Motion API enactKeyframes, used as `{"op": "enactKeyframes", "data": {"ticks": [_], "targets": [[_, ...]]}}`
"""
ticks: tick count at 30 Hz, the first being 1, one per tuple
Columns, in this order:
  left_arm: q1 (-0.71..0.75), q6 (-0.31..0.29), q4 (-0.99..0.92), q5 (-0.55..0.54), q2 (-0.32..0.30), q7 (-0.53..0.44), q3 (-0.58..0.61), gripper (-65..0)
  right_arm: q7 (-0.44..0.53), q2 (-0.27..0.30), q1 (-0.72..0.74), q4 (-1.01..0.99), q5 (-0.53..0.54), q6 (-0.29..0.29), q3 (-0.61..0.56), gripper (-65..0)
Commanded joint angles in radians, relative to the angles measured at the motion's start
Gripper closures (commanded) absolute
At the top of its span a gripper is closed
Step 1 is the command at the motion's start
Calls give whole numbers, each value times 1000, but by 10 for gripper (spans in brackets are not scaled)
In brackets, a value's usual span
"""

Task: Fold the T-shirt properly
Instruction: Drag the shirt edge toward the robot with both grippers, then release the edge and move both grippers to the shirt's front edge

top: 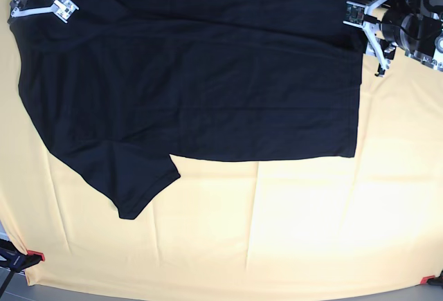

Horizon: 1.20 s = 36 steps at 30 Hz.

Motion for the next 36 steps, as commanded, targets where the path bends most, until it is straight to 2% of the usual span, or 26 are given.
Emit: {"op": "enactKeyframes", "data": {"ticks": [1,3,6,10,16,17,18,19,20,21,24,26,29,31,36], "targets": [[-11,-5,8,0,-24,-2,-11,-345,-4,12,-6,38,-5,-2,11,-422],[-11,-5,8,6,-25,-2,-11,-345,-9,12,-12,85,-12,-10,11,-422],[-11,-5,8,6,-25,-2,-11,-345,0,12,-58,97,-87,-43,11,-422],[-11,-5,8,6,-24,-2,-11,-345,5,12,-130,97,-236,-118,11,-422],[-11,-5,8,36,-24,-2,-11,-336,5,12,-160,97,-379,-217,11,-415],[-11,-5,10,62,-24,-3,-11,-305,13,12,-159,97,-406,-235,11,-399],[-11,-5,11,94,-24,-2,-11,-225,28,12,-159,97,-436,-247,11,-350],[-11,-5,14,131,-22,-2,-11,-92,37,12,-157,97,-470,-264,11,-255],[-11,5,18,177,-19,-3,-11,0,38,12,-153,97,-505,-292,11,-129],[-11,74,19,220,-18,-8,-11,0,38,12,-151,97,-546,-329,11,0],[-11,232,18,363,-18,-61,-11,0,96,12,-151,97,-668,-462,11,0],[-11,327,18,453,-13,-94,-11,0,145,12,-146,97,-715,-502,11,0],[-11,455,18,554,1,-113,-11,0,151,12,-80,97,-697,-498,11,0],[-11,531,10,617,11,-117,-11,0,168,12,-19,97,-663,-474,11,0],[-17,762,-68,792,97,-140,-11,0,251,12,151,97,-491,-423,11,0]]}}
